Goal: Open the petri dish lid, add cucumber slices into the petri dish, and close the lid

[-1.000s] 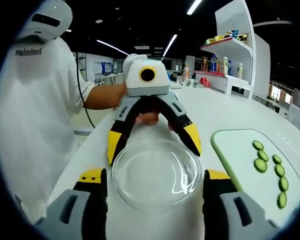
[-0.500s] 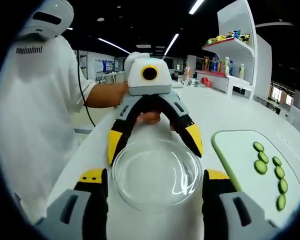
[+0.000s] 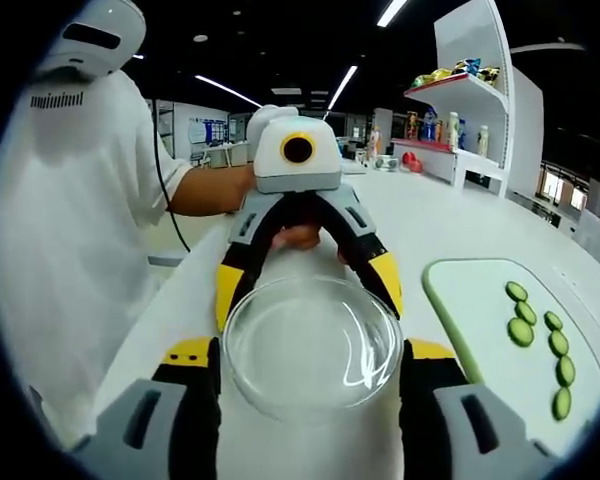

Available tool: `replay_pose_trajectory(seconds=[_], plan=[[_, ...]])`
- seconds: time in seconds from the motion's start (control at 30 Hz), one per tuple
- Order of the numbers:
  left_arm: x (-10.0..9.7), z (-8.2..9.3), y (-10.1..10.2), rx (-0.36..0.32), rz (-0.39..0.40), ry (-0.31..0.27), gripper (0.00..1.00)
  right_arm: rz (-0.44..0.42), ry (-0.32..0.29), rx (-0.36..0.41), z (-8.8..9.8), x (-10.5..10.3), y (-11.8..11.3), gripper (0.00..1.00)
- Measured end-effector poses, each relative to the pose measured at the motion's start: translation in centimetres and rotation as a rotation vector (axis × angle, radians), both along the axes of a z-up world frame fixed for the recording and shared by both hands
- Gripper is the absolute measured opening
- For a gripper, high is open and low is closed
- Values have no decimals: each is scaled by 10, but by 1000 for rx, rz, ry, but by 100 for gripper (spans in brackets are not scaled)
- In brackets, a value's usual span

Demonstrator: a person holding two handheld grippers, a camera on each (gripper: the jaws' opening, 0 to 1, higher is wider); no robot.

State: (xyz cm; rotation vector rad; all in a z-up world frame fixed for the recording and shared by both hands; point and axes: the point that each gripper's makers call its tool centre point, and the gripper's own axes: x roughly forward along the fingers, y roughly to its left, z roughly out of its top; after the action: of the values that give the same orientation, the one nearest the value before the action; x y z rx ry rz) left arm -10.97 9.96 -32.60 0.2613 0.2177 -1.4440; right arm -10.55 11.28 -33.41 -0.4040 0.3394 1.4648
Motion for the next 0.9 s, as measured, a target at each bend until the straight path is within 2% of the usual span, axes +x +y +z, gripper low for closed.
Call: replay_pose_trajectory(seconds=[0.9], plan=[[-1, -1, 1, 17, -3, 6, 69, 2, -1, 9, 0, 2, 0, 69]])
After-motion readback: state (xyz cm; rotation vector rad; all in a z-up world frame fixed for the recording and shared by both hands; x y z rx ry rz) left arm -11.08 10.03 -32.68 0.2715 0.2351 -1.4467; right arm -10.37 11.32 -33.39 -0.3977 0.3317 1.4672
